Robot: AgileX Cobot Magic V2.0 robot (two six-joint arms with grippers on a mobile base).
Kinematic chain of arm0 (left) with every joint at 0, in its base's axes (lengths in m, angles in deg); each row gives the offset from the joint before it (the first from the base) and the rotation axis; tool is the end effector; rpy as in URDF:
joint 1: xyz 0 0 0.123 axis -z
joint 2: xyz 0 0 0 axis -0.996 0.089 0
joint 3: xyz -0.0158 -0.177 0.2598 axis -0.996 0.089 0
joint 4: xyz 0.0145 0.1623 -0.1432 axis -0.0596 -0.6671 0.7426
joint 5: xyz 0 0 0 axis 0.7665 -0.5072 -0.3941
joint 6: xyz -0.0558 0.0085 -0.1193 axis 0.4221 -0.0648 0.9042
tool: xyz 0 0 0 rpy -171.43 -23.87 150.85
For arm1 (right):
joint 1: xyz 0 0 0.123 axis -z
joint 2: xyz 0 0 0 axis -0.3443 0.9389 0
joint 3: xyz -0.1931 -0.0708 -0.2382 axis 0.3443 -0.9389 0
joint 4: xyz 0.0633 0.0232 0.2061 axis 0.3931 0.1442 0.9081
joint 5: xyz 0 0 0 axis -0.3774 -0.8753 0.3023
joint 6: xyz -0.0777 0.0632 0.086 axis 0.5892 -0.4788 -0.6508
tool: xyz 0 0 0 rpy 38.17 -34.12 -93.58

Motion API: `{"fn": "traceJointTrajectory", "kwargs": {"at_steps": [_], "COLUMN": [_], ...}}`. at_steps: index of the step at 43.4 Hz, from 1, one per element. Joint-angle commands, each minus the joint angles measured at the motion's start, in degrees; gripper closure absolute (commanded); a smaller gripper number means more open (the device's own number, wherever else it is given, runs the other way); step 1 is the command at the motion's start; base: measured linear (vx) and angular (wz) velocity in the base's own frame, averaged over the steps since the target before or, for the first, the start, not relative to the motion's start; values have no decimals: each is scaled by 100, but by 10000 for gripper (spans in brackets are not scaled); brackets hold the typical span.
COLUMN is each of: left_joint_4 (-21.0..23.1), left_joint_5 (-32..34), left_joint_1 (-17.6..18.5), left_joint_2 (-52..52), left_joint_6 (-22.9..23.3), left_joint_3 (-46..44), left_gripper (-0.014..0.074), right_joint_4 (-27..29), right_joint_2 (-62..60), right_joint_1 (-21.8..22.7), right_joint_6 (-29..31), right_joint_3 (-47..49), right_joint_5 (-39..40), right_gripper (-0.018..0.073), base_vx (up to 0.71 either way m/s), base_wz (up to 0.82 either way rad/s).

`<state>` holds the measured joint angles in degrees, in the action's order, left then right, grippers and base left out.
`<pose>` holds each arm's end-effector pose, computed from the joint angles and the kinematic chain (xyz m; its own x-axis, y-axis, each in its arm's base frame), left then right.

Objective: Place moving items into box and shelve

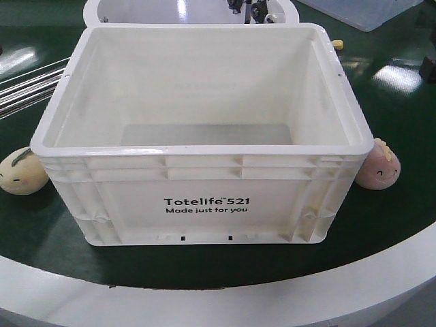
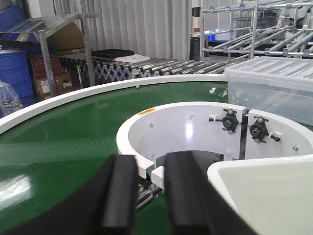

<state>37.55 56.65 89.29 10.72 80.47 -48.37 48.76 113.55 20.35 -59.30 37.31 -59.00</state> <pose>0.2216 -0.0164 0.3972 0.0040 0.0699 -0.9975 0.0718 0.9950 0.0700 0.2115 -0.0014 0.3778 -0.0940 -0.0694 -0.9932 0.0015 0.9976 -0.0699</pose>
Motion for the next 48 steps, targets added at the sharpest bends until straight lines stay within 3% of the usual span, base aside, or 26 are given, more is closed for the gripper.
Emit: {"fn": "traceJointTrajectory", "kwargs": {"at_steps": [1,11,18,24,25,26,48], "left_joint_4": [8,8,8,8,8,8,8], "left_joint_5": [507,507,449,84,-9,-680,-840], "left_joint_1": [25,25,25,25,25,-58,-157], "left_joint_2": [-77,-77,-77,-77,-77,-77,-77], "left_joint_6": [54,54,54,54,54,60,60], "left_joint_3": [-210,-210,-210,-210,-210,-204,-204], "left_gripper": [119,7,7,7,7,7,7], "right_joint_4": [-16,-16,31,191,206,503,763], "right_joint_2": [-79,-79,-79,-79,-79,278,1707], "right_joint_1": [24,24,24,24,24,29,29], "right_joint_6": [23,23,23,10,10,10,5], "right_joint_3": [212,212,212,212,212,215,215], "right_joint_5": [455,476,319,-345,-424,-1119,-1436], "right_gripper": [-131,-158,-132,-107,-105,-87,-77], "base_vx": [0,0,0,0,0,0,0], "base_wz": [0,0,0,0,0,0,0]}}
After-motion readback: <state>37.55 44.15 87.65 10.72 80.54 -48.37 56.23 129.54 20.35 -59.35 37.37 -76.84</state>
